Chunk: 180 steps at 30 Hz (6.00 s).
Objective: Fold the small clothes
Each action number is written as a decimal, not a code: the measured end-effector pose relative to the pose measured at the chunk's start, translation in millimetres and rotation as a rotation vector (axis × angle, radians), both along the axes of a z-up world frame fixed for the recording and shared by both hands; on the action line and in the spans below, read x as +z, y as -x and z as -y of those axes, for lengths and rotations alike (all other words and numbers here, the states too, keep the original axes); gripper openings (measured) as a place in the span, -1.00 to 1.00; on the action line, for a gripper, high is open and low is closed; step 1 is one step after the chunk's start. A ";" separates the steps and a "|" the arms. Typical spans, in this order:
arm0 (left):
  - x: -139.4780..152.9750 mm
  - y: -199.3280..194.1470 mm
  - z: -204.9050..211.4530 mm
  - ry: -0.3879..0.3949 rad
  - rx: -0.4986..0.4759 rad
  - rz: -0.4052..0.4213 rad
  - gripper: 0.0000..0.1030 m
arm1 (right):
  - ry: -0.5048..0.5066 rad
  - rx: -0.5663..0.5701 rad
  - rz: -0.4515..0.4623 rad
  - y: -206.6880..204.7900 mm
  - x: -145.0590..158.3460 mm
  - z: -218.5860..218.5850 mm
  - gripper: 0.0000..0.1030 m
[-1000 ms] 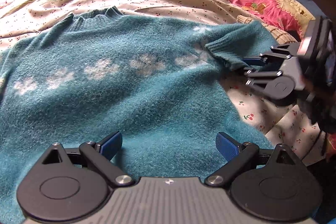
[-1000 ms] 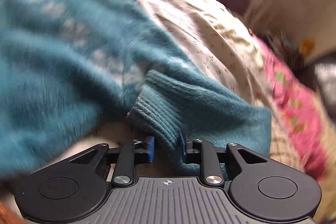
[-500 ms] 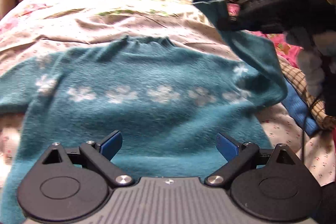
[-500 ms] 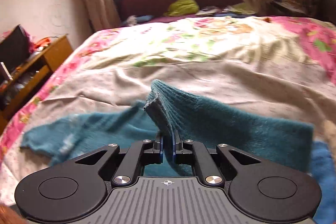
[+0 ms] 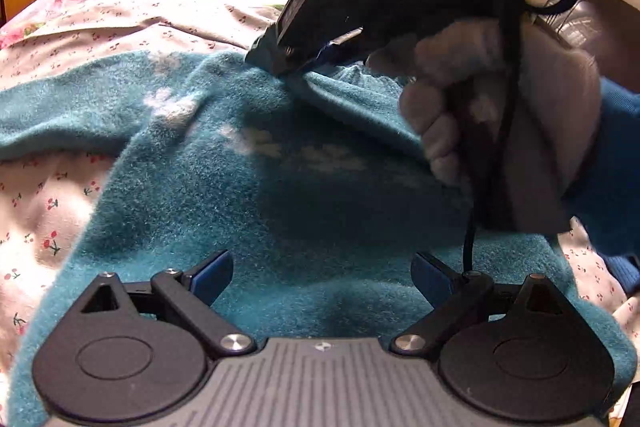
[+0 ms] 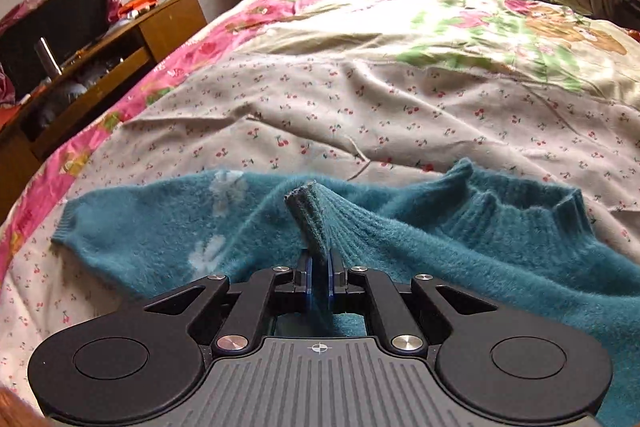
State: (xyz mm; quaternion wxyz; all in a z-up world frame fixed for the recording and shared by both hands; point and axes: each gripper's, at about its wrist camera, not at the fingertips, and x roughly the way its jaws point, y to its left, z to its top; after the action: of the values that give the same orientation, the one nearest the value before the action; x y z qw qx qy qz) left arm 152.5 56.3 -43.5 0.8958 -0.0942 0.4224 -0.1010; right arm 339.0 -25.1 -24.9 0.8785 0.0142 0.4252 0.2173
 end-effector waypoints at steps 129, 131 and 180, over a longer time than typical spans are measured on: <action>3.1 85.6 -273.2 0.092 0.744 0.071 1.00 | 0.186 0.675 0.284 76.0 -4.4 -355.8 -0.91; 9.2 86.4 -268.4 0.093 0.732 0.091 1.00 | 0.081 0.604 0.254 66.5 23.9 -323.8 -0.91; 46.4 -59.8 66.5 -0.286 -0.020 0.091 1.00 | -0.653 -0.445 0.013 101.4 -32.8 267.8 -0.83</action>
State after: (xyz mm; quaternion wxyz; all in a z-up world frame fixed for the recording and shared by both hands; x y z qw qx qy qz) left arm 212.2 -10.1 3.0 0.9172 0.0433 0.3926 -0.0529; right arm 237.6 -292.9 -57.7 0.8562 0.3833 0.3145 0.1453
